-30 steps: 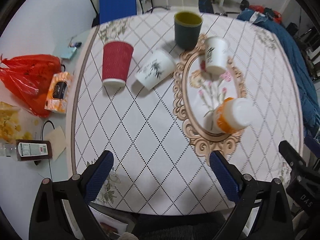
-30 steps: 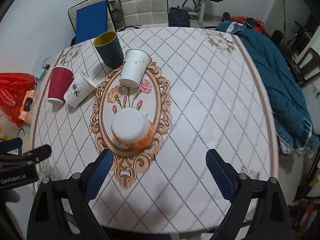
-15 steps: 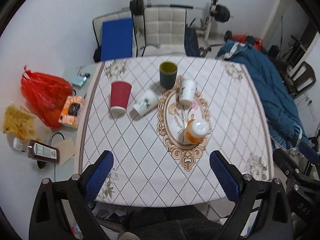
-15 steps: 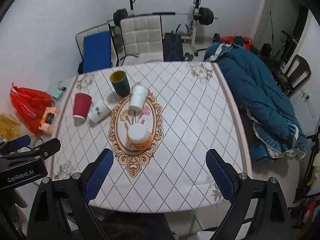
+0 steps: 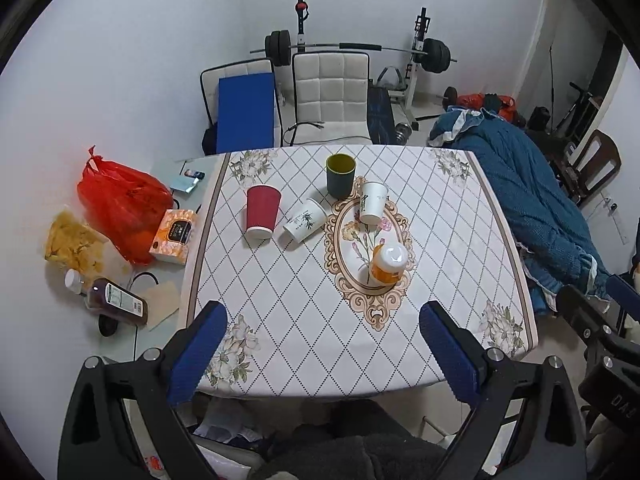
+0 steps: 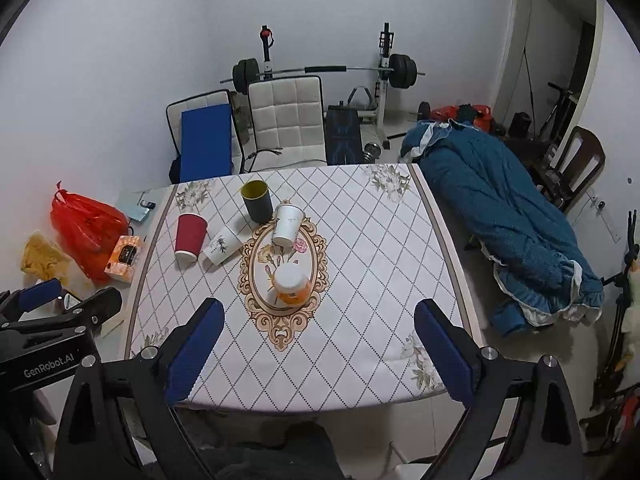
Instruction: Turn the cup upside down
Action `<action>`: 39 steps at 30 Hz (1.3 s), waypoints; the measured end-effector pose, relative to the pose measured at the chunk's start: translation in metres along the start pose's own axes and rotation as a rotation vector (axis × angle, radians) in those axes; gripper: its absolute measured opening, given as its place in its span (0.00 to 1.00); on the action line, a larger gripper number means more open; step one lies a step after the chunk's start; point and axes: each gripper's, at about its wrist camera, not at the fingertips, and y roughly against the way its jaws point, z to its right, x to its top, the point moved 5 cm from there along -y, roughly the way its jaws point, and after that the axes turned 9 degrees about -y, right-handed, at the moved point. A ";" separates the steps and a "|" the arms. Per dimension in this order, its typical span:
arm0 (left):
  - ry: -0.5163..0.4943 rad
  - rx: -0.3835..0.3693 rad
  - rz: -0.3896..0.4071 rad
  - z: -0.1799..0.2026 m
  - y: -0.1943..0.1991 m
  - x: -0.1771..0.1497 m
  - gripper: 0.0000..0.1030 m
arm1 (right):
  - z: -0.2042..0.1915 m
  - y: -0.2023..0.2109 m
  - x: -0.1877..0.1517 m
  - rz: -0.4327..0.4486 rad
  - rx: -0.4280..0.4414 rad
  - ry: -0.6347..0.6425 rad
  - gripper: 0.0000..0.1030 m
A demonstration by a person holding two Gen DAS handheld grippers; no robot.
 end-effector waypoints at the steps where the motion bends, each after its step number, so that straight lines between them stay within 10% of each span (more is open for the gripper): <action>1: -0.001 0.000 0.005 -0.001 0.002 -0.001 0.96 | 0.000 0.007 -0.002 0.006 0.004 -0.004 0.95; 39: 0.024 0.031 0.064 0.008 0.041 -0.012 0.96 | 0.010 0.050 -0.005 0.053 0.015 0.015 0.97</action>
